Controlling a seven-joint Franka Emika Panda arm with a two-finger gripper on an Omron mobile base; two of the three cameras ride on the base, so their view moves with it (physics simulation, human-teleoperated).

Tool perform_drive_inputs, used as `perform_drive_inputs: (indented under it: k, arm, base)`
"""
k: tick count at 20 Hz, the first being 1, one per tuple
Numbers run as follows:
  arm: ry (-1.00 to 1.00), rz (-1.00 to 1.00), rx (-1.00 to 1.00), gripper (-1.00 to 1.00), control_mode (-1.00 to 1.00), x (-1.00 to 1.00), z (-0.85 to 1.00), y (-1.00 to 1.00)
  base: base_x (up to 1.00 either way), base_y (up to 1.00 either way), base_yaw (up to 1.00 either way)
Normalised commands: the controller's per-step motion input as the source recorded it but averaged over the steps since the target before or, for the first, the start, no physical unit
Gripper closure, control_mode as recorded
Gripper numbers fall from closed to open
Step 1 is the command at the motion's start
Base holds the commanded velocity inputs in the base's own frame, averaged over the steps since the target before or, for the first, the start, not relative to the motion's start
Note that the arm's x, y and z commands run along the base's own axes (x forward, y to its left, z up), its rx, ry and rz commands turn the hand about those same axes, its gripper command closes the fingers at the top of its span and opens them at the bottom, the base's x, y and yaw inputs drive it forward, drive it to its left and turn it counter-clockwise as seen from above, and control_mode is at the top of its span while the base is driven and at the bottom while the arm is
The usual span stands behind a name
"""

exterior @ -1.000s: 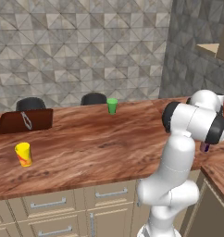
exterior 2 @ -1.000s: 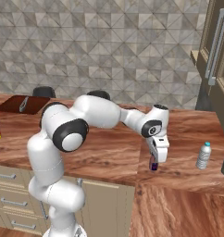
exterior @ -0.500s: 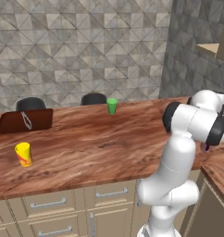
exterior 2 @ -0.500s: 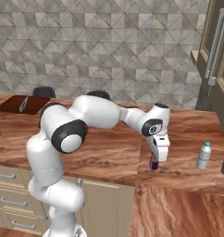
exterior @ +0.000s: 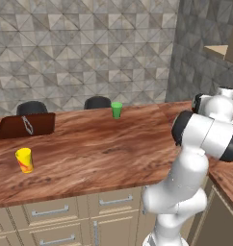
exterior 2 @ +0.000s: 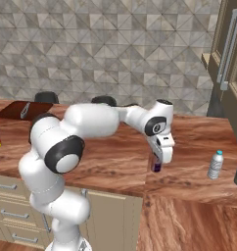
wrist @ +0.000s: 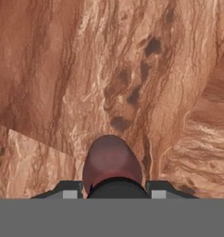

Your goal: Place the drinks on the dining counter in a tight cluster.

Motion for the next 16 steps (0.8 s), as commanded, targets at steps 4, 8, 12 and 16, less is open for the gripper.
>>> perform_drive_inputs:
  k: [4,8,12,16]
  arm:
    - [0.0,0.22,-0.02,1.0,-1.0,0.0,0.32,0.59]
    - [0.0,0.21,-0.01,1.0,-1.0,0.02,0.21,0.61]
    - [0.0,0.22,0.0,1.0,-1.0,0.12,0.03,0.75]
    - [0.0,0.24,0.0,1.0,-1.0,0.22,0.0,0.74]
  base:
    - [0.0,0.0,0.0]
    - [0.0,0.0,0.0]
    - [0.0,0.0,0.0]
    - [0.0,0.0,0.0]
